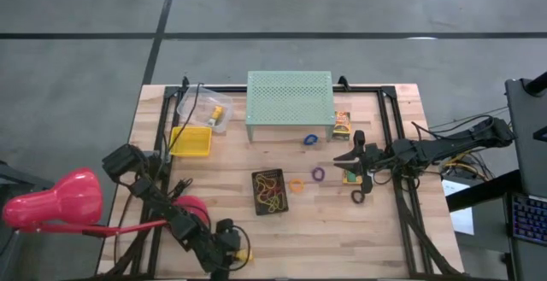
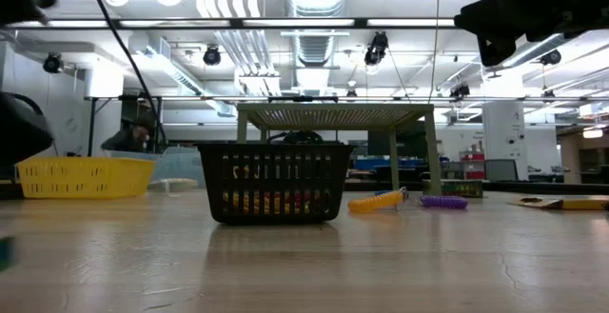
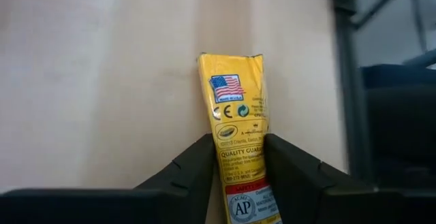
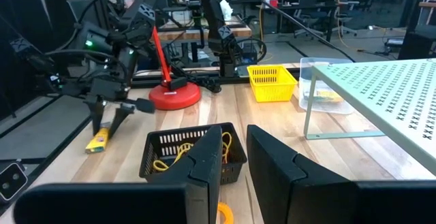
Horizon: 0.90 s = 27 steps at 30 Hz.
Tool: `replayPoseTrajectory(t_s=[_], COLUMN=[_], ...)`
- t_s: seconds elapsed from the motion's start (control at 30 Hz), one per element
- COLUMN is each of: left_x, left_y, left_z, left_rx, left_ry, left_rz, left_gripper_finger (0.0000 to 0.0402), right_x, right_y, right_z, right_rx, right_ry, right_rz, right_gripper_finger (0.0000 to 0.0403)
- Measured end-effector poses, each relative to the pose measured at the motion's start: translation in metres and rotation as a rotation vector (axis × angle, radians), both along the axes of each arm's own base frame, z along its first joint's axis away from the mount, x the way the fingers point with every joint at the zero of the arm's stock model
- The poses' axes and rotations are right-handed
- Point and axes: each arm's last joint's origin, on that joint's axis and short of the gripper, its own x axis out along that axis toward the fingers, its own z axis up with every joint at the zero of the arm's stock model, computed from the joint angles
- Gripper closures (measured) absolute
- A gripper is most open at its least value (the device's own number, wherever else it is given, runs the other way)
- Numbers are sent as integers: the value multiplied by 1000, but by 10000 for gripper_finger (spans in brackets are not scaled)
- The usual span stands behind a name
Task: Pick & Place Office Desk Supplies
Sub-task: Put the small crayon box into the transparent bin
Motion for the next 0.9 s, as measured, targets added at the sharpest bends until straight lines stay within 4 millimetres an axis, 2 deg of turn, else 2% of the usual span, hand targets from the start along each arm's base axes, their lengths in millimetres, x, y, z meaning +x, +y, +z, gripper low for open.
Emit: replayPoseTrajectory(t_s=[0.23,0.57,0.9], left_x=[5,15,13], left_y=[24,65,107], left_z=[7,9,36], left_rx=[84,59,64], left_ry=[48,153,221], left_rz=[114,421,658], left_gripper_finger=[269,269,269], right_x=[0,0,0], right_y=[0,0,0], right_z=[0,0,0], right_rx=[0,0,0], right_ry=[0,0,0], right_rz=[0,0,0], right_gripper_finger=[335,335,335])
